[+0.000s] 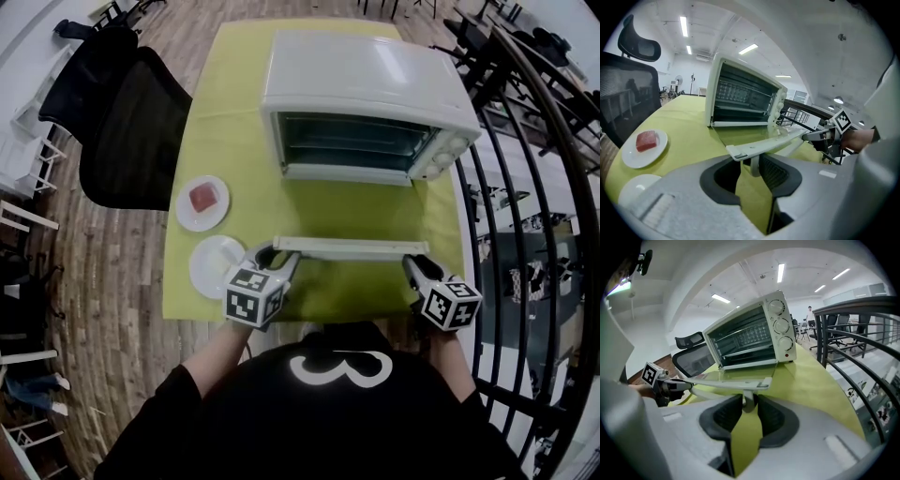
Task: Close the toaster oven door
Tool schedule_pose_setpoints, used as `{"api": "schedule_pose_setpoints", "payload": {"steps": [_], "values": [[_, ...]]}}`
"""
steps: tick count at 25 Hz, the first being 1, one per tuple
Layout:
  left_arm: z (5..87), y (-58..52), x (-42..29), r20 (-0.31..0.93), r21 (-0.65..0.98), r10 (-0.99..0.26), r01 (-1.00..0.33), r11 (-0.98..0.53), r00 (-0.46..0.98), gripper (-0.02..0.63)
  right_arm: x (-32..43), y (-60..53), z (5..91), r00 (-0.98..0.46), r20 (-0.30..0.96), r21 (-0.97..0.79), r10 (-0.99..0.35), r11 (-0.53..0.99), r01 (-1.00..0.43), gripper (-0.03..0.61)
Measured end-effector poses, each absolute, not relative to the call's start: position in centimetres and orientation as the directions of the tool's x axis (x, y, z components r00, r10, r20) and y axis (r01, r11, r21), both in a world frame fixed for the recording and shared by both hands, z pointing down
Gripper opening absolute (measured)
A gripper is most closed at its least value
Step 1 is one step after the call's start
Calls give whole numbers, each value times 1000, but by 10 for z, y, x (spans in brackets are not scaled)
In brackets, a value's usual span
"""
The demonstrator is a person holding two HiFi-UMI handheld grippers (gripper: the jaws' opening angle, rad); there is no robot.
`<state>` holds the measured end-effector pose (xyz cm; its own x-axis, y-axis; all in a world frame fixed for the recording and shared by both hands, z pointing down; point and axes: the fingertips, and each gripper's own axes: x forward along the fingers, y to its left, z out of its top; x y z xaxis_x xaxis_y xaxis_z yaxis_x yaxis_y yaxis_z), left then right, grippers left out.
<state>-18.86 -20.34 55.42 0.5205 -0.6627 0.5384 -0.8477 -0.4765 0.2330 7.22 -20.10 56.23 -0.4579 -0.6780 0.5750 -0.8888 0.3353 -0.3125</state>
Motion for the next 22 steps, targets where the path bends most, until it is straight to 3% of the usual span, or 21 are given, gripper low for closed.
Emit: {"api": "schedule_pose_setpoints", "payload": {"steps": [13, 22], "values": [[504, -219, -185, 472, 236, -704, -846, -479, 531, 114, 75, -212, 513, -487, 476, -327, -732, 367, -871, 106], [465, -242, -189, 417, 323, -721, -831, -452, 554, 115, 73, -234, 470, -513, 408, -327, -756, 403, -855, 106]]}}
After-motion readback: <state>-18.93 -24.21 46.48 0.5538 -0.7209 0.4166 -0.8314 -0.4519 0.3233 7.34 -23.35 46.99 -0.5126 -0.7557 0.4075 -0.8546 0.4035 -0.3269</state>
